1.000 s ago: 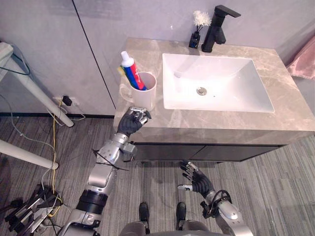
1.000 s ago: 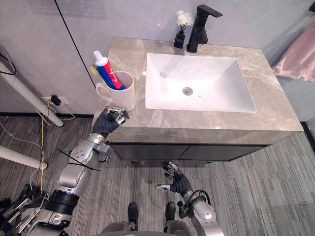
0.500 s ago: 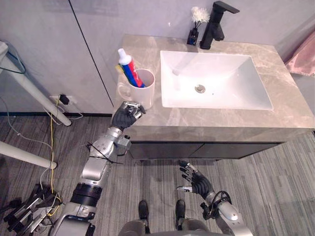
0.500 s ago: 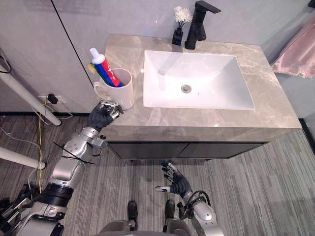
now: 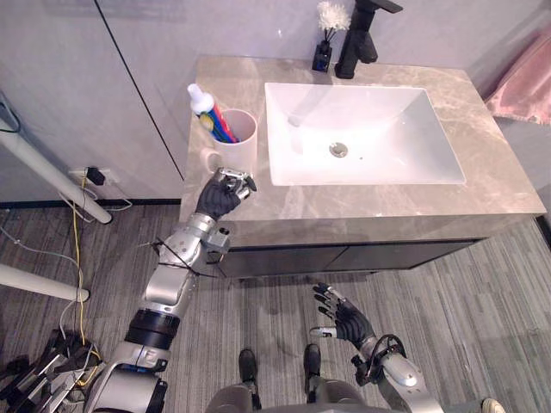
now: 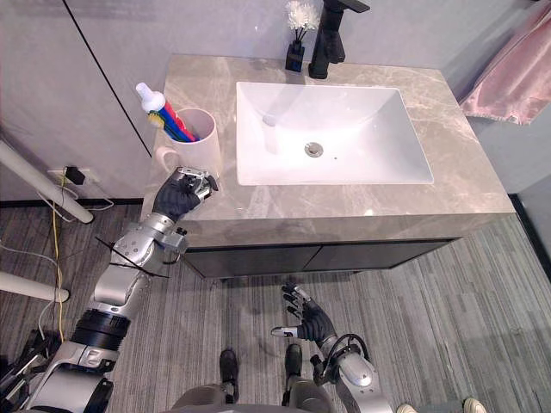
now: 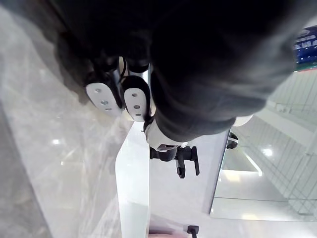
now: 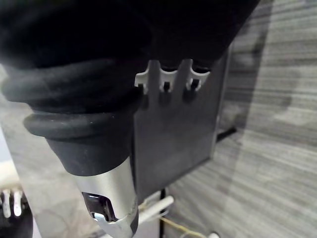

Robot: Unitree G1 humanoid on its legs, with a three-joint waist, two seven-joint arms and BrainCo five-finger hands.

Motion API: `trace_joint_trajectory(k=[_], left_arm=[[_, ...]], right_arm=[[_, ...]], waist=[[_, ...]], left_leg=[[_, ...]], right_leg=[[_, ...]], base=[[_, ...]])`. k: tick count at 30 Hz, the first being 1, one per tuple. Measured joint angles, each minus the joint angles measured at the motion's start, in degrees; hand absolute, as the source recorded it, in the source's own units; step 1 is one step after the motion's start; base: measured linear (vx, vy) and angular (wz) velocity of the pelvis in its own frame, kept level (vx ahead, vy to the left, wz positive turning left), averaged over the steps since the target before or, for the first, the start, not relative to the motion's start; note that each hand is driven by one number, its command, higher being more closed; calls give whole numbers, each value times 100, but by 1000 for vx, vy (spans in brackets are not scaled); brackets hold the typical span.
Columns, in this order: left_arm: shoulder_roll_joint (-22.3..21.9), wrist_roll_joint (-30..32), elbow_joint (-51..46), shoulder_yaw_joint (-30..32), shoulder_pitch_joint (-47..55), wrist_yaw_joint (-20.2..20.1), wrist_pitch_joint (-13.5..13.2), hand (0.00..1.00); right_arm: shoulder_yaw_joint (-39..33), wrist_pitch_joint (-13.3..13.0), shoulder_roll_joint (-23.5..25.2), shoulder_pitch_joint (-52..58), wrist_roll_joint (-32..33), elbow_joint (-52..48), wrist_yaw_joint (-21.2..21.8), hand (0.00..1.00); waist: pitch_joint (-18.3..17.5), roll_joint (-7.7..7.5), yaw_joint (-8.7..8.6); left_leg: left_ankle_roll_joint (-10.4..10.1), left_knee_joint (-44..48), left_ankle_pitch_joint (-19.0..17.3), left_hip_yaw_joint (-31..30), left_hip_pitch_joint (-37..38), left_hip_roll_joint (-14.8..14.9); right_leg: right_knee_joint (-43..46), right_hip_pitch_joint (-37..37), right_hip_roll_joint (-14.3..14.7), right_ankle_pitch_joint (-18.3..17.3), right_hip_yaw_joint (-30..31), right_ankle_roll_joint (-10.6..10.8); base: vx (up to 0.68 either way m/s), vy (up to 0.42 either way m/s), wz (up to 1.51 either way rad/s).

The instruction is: Organize washtable

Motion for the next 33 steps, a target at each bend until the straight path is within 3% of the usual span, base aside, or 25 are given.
trace_joint_trajectory(k=[13, 33], left_arm=[[51, 8, 551, 73, -961, 347, -15, 100], [1533, 16, 1798, -11, -2774, 485, -18, 100]], right_arm=[[8, 17, -15, -20, -1, -6, -17, 0], [182, -56, -34, -43, 64, -181, -150, 0]], waist=[[290, -39, -27], [740, -123, -46]], left_leg=[[12, 108, -8, 56, -196, 5], [18, 358, -3, 46, -793, 15]], right_leg=[[-9, -138, 0, 78, 108, 2], [-129, -552, -3, 303, 112, -29]], base=[[3, 1, -1], [-1, -1, 0]])
